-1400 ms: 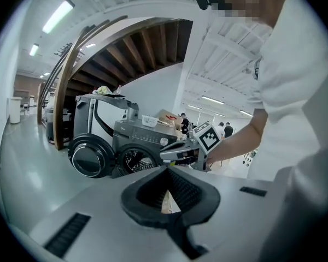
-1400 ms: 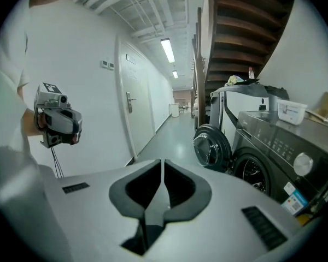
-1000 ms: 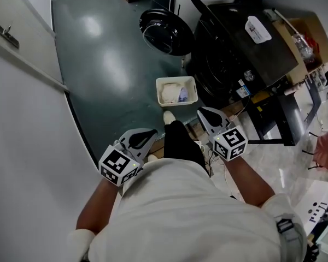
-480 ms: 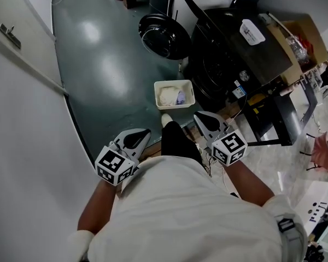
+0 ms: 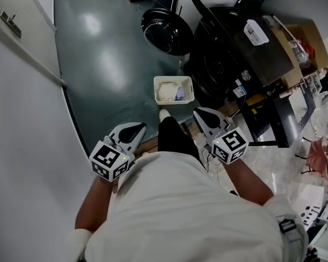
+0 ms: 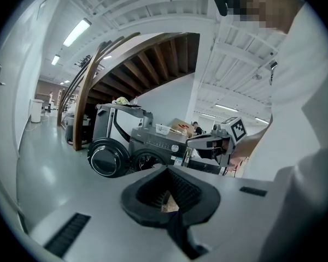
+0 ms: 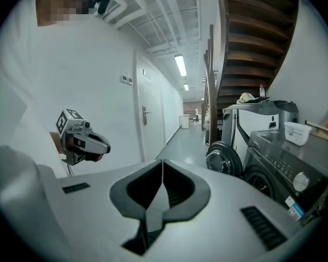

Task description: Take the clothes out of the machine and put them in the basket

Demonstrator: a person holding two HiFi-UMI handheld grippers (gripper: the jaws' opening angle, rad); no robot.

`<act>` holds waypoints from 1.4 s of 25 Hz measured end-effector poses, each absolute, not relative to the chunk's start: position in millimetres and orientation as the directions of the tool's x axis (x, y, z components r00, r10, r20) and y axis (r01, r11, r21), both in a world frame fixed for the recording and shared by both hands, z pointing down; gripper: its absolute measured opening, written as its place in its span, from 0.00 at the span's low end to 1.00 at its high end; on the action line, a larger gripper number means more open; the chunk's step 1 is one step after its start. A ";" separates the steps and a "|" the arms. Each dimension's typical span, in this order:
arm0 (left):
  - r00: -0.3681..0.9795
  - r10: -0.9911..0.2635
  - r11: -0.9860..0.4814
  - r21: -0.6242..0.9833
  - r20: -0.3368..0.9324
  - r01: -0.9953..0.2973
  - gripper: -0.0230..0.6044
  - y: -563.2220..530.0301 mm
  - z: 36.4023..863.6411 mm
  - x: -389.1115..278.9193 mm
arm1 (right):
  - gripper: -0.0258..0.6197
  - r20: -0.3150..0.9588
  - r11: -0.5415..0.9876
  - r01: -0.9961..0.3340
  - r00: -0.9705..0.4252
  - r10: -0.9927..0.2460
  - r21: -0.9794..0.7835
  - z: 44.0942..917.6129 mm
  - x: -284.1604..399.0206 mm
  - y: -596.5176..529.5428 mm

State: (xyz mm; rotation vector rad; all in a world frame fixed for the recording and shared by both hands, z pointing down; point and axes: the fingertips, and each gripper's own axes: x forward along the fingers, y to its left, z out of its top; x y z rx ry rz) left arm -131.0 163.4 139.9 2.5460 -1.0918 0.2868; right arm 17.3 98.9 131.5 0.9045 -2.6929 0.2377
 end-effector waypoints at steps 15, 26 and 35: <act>0.658 -0.666 -0.607 0.256 0.353 -0.752 0.03 177.5 148.2 -144.9 | 0.06 0.326 0.808 -0.583 -0.782 -0.532 -0.081 134.4 3.6 102.5; 0.643 -0.671 -0.582 0.275 0.369 -0.765 0.03 185.5 161.4 -153.1 | 0.05 0.329 0.823 -0.562 -0.796 -0.508 -0.088 141.0 -9.7 105.6; 0.664 -0.654 -0.591 0.303 0.363 -0.747 0.03 187.4 161.5 -147.1 | 0.05 0.344 0.819 -0.566 -0.792 -0.505 -0.100 149.1 -10.9 107.4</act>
